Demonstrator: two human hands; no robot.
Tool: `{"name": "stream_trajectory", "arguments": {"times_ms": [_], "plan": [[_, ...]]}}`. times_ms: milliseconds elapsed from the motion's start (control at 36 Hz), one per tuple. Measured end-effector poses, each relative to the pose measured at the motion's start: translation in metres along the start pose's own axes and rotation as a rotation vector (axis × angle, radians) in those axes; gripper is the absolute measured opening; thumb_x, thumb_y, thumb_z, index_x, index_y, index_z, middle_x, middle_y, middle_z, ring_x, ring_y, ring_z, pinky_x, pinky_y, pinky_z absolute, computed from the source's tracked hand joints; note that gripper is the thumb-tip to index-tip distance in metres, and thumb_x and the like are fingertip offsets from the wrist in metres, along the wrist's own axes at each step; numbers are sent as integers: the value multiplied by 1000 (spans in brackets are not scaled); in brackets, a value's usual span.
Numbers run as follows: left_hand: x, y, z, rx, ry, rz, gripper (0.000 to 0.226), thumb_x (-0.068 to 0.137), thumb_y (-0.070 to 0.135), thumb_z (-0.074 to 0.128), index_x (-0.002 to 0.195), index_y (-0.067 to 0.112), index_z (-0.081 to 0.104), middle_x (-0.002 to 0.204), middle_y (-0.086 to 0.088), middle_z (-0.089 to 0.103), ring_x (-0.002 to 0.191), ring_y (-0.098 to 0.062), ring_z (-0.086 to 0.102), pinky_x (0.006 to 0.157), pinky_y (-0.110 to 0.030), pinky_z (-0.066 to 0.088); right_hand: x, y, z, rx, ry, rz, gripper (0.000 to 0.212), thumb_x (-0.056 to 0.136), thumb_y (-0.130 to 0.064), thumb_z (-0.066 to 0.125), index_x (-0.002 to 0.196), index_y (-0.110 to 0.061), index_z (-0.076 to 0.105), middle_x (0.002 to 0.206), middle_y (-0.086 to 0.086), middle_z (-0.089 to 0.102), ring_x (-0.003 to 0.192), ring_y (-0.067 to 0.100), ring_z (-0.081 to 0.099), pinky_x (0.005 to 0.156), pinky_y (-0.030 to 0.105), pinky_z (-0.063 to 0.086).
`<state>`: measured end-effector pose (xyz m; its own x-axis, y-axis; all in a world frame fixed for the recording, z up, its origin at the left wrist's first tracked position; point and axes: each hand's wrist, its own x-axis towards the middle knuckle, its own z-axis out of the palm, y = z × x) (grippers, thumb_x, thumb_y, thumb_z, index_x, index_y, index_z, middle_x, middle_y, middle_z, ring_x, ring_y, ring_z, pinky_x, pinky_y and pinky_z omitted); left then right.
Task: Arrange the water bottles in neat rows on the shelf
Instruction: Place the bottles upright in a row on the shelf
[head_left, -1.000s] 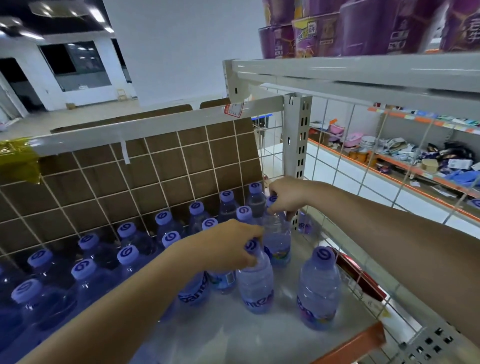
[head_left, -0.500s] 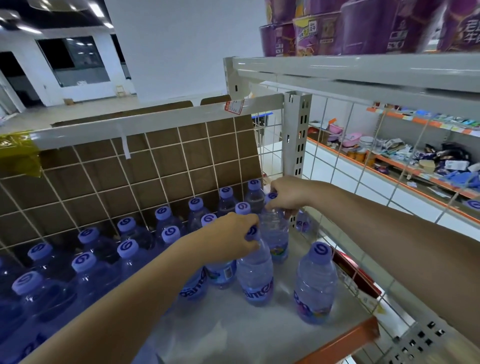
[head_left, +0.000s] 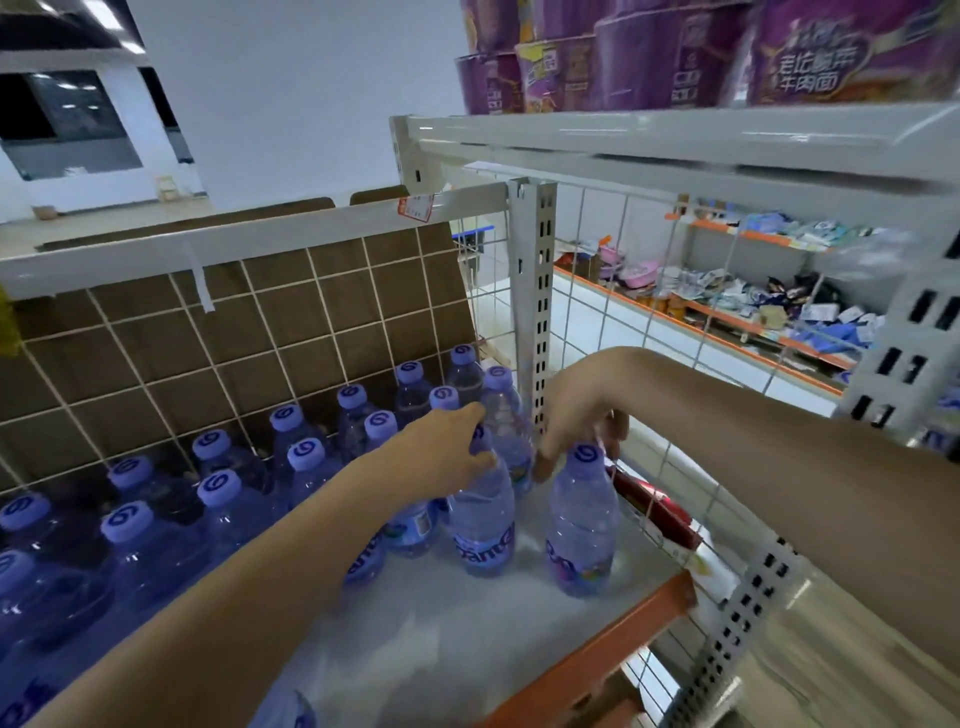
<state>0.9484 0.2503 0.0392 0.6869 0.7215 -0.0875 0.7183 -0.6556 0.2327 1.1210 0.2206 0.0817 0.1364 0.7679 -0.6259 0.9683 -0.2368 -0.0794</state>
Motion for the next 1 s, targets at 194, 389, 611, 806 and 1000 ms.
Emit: {"name": "stream_trajectory", "arguments": {"times_ms": [194,389,611,806,1000], "plan": [[-9,-1,1,-31,66,40,31,97,35,50,111,7,47,86,-7,51,78,-25,51,70,-36,42,-8,-1,12,17,20,58,52,78,-35,79,108,3,58,86,22,70,56,24,69,54,28,56],[-12,-4,3,-57,85,-19,30,95,36,53,100,7,49,86,-10,56,76,-24,53,67,-35,41,-18,-1,9,61,218,-39,23,80,-20,73,87,0,65,69,11,60,49,22,63,45,25,53],[-7,-3,10,-88,156,-78,32,95,35,54,106,5,54,93,-10,59,80,-22,54,67,-29,41,2,-3,7,82,468,-135,26,74,-26,76,61,-9,62,56,5,59,52,22,62,47,20,43],[-4,1,10,-17,171,-95,33,96,36,52,107,5,53,90,-6,51,79,-20,49,65,-25,35,15,-9,10,116,476,-211,16,80,-17,74,84,-2,71,60,5,63,45,14,58,47,19,44],[-7,2,8,-51,133,-92,22,94,32,54,93,12,46,89,-6,52,77,-20,48,65,-26,34,16,-11,12,117,402,-214,18,84,-19,72,89,-7,61,81,11,60,53,21,63,45,24,48]]}}
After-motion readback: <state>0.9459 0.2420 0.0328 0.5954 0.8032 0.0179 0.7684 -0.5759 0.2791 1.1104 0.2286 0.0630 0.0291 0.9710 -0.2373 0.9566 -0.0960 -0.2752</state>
